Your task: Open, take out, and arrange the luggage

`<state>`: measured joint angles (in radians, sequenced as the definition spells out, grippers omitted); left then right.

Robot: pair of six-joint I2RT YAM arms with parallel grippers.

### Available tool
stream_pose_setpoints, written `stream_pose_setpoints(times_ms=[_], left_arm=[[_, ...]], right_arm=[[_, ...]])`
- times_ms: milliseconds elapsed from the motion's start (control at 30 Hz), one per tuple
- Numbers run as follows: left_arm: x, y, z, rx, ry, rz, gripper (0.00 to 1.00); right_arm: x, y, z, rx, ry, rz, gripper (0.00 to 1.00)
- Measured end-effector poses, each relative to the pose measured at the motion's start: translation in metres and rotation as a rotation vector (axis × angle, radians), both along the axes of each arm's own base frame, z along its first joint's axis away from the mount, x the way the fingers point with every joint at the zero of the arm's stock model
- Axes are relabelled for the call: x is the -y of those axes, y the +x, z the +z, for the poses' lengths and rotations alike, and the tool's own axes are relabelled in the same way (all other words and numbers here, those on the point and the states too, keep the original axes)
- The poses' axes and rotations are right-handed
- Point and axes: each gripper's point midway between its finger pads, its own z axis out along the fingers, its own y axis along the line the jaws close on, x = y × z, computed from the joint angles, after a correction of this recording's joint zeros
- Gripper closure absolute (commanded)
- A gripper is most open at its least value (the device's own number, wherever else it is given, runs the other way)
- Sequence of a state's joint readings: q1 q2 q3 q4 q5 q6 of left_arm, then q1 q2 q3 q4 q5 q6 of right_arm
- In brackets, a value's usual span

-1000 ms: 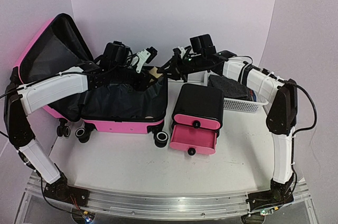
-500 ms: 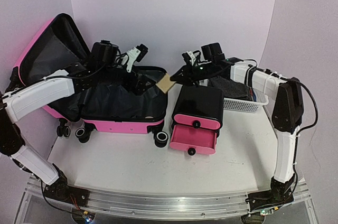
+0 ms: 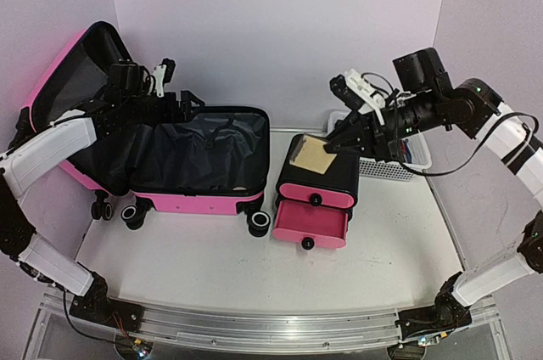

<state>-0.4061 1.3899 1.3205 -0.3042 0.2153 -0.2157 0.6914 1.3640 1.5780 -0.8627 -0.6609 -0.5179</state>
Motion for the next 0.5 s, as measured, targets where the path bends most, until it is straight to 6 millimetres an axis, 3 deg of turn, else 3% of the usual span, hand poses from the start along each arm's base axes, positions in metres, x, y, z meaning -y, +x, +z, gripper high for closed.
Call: stream_pose_setpoints(times_ms=[67,233,333,500], left_arm=[[0.004,0.007,-0.019,-0.063,-0.013,0.002,0.01],[0.015,0.015,-0.05,-0.174,-0.047,-0.009,0.01],[0.019,0.014,-0.054,-0.201,-0.068,-0.014,0.01],[0.02,0.015,-0.052,-0.209,-0.093,-0.01,0.0]], right_arm=[[-0.002,-0.012,-0.013,0.051,-0.065,0.028,1.0],[-0.006,-0.028,-0.083,0.105,-0.334,0.072,1.0],[-0.003,-0.034,-0.112,0.139,-0.454,0.089,1.0],[-0.001,-0.031,-0.137,0.19,-0.579,0.068,1.0]])
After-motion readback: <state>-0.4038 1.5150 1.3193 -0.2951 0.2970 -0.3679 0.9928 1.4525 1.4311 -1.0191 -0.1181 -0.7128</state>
